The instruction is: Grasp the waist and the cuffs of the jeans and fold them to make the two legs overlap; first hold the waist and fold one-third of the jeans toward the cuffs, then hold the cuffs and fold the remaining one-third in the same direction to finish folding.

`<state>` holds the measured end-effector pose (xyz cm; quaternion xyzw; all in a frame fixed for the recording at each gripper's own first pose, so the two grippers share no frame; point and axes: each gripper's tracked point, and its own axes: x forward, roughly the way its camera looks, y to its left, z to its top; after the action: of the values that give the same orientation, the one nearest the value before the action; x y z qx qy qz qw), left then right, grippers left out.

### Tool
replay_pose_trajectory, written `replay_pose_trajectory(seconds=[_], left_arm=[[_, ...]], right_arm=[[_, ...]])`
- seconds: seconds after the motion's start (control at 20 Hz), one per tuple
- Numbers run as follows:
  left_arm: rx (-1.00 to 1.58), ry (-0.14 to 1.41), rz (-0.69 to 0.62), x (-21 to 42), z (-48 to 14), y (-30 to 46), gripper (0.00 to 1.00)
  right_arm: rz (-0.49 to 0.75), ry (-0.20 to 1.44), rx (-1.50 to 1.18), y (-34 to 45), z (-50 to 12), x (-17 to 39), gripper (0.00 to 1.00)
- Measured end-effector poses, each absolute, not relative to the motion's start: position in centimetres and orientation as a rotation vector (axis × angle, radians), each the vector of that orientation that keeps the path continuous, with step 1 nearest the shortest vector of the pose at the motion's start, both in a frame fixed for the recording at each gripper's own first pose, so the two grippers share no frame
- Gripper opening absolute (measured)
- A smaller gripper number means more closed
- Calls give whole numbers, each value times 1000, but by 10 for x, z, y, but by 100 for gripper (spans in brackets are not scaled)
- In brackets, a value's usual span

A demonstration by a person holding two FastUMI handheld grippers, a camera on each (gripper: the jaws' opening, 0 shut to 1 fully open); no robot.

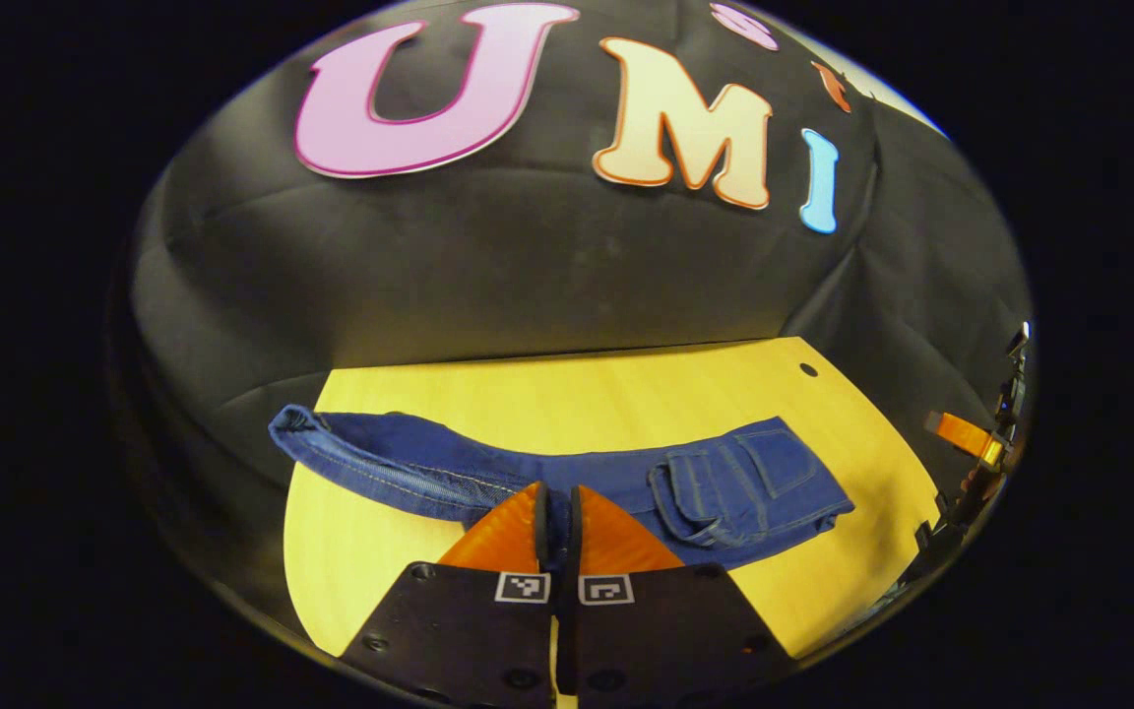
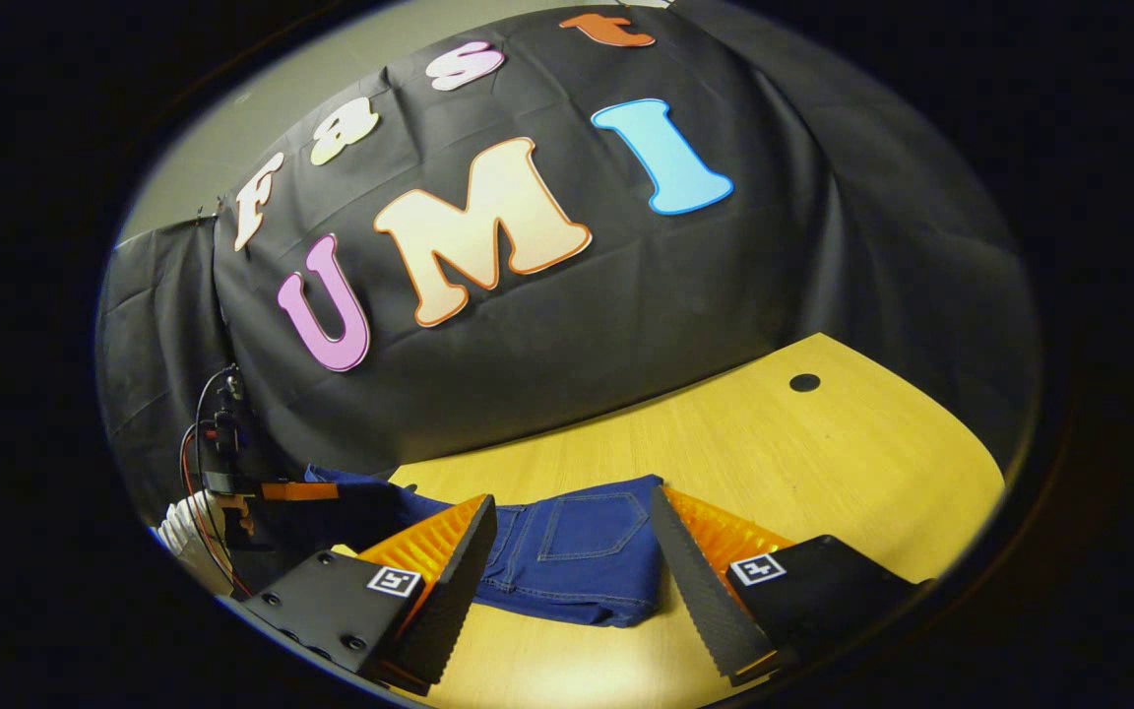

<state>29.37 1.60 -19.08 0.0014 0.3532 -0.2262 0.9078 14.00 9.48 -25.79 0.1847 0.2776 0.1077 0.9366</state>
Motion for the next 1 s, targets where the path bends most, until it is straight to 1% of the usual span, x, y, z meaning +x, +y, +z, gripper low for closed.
replay_pose_trajectory(seconds=[0.35, 0.45, 0.75, 0.9, 1.0], left_arm=[[-3, 690, -601, 292, -169, -101, 0], [0, 706, -622, 288, -177, -130, 0], [5, 764, -657, 271, -235, -204, 0], [43, 800, -624, 253, -272, -220, 0], [67, 789, -585, 248, -292, -228, 0]], right_arm=[[219, 539, 376, 47, -243, 138, 98], [210, 540, 370, 31, -243, 134, 98], [174, 569, 354, -12, -252, 123, 98], [179, 576, 348, -22, -255, 120, 98], [194, 585, 344, -23, -259, 121, 98]])
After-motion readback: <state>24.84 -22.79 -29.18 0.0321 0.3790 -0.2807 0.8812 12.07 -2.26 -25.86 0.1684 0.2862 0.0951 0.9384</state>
